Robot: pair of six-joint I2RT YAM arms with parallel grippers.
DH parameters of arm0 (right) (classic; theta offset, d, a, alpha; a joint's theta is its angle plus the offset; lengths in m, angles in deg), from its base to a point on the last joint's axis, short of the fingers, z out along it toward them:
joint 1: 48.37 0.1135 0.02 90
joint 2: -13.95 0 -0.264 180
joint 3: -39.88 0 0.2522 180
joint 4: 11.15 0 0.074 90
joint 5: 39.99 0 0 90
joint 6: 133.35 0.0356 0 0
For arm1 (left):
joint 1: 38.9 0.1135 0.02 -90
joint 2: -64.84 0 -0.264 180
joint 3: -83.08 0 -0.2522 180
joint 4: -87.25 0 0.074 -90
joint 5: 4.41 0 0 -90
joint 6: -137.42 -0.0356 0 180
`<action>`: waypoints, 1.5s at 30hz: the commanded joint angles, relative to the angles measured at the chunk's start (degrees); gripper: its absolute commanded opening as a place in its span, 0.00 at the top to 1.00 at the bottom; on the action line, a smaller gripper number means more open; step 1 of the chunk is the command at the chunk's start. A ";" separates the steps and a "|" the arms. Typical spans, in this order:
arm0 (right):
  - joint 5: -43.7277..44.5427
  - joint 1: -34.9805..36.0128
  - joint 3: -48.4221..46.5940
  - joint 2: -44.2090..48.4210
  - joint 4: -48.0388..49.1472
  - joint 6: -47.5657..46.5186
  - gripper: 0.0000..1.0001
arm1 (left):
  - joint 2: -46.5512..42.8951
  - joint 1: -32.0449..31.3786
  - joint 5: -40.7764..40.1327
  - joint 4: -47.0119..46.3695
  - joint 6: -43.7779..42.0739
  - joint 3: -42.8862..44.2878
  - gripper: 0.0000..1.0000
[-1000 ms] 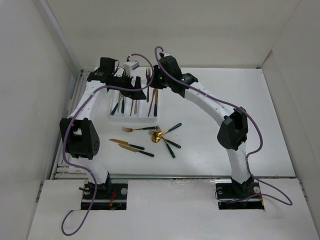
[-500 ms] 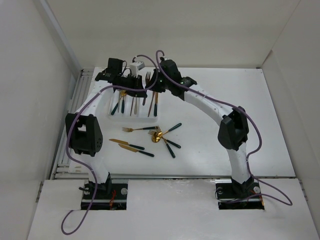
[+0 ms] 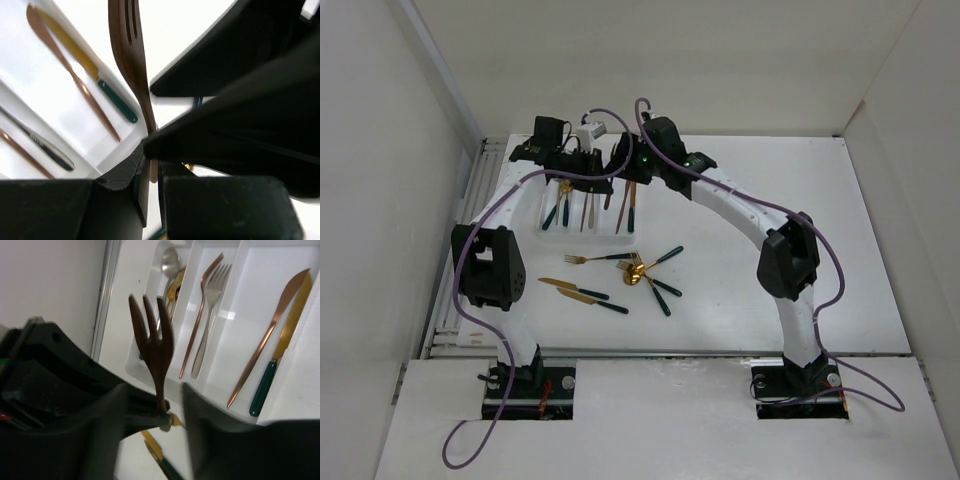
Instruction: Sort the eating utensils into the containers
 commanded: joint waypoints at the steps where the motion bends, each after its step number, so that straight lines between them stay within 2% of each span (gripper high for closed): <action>1: -6.39 -0.19 -1.32 0.69 4.49 0.37 0.38 | 1.79 2.28 -0.15 -2.90 3.29 0.68 1.00; 3: -5.61 -0.72 -1.32 1.21 2.84 0.37 0.27 | 3.37 2.99 -3.74 -2.38 3.83 1.55 1.00; 4: -5.08 -0.73 -1.32 1.22 2.82 0.37 0.27 | 5.29 2.99 -9.16 -1.76 4.53 2.17 1.00; 8: -2.89 -1.96 3.86 5.08 2.82 -0.33 0.26 | 10.48 2.99 -16.84 0.96 4.53 5.77 1.00; 18: 1.60 -2.57 11.78 12.20 -1.20 -7.00 0.24 | 16.91 3.52 -21.61 0.97 6.47 7.54 1.00; 19: 2.21 -2.57 12.39 12.20 -2.09 -8.32 0.24 | 16.91 3.52 -22.30 0.97 6.47 7.54 0.99; 21: 2.92 -2.57 13.19 12.73 -5.67 -13.40 0.23 | 17.44 3.52 -22.31 0.97 6.47 7.54 0.84; 23: 2.92 -2.57 15.37 13.25 -8.50 -17.28 0.30 | 17.44 3.52 -22.31 0.97 6.47 7.54 0.65; 24: 3.53 -2.57 16.25 13.26 -9.99 -19.04 0.38 | 17.44 3.52 -22.31 0.97 6.47 7.54 0.54; 26: 5.81 -0.91 19.58 13.79 -14.04 -23.61 0.46 | 16.31 3.52 -22.83 0.97 6.47 7.54 0.50; 28: 8.18 0.67 22.66 14.92 -16.58 -27.12 0.62 | 15.69 3.52 -23.45 0.97 6.47 7.54 0.48; 34: 8.81 10.25 37.87 19.67 -15.28 -32.32 0.65 | 11.91 3.52 -26.00 2.11 5.85 9.82 0.44; 41: 10.12 16.93 43.94 23.89 -10.98 -26.62 0.65 | 7.52 3.52 -27.76 2.11 4.80 8.59 0.43; 45: 10.13 17.64 43.95 21.71 -11.50 -24.95 0.58 | 5.50 3.52 -28.38 1.59 4.27 6.49 0.43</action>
